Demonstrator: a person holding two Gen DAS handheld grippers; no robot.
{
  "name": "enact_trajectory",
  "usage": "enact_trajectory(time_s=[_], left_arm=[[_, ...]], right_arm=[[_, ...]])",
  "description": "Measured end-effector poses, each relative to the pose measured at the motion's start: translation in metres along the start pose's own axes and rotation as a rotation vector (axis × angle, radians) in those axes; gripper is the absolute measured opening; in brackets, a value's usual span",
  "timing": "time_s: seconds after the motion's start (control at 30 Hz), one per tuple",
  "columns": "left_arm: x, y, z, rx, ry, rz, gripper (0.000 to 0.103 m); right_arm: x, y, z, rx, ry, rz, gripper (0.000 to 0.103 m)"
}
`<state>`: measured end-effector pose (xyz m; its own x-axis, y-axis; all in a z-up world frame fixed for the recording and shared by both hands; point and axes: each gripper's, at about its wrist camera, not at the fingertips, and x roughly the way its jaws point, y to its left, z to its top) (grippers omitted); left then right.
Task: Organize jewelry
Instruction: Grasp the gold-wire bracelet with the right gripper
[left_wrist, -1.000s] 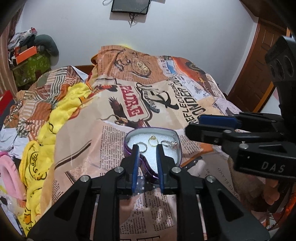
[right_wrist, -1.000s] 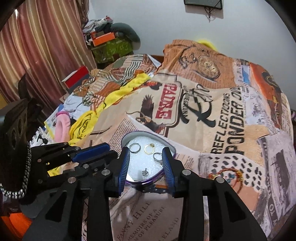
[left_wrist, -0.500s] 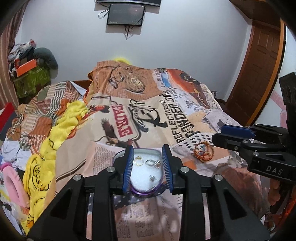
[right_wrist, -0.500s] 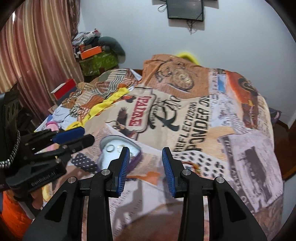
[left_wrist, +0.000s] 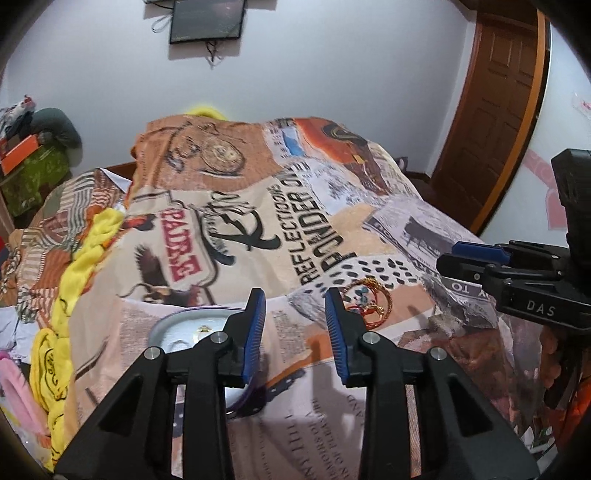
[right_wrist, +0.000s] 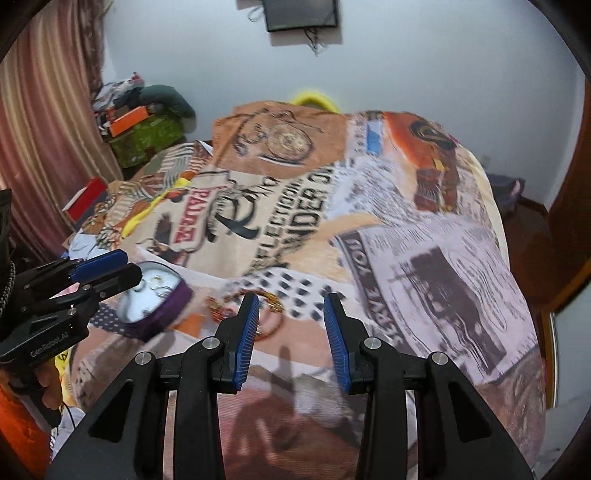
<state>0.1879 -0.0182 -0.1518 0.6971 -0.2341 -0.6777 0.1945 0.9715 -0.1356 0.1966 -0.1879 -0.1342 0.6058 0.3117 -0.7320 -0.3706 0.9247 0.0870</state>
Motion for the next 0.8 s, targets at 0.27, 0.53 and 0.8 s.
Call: enact_trajectory(time_s=[0.27,0.53,0.8], left_arm=[[0.033,-0.011,-0.005,0.025,0.064,-0.024,0.033],[0.042,-0.005,-0.008,0.011,0.083,-0.034,0.033],[0.045,-0.001,-0.012,-0.006,0.095,-0.04,0.033]], right_arm=[[0.024,-0.007,-0.007,-0.009,0.076,0.034,0.033],[0.054,0.004,-0.005,-0.108,0.149,0.012,0.033],[0.073,0.012,-0.001,-0.205,0.19,0.024,0.031]])
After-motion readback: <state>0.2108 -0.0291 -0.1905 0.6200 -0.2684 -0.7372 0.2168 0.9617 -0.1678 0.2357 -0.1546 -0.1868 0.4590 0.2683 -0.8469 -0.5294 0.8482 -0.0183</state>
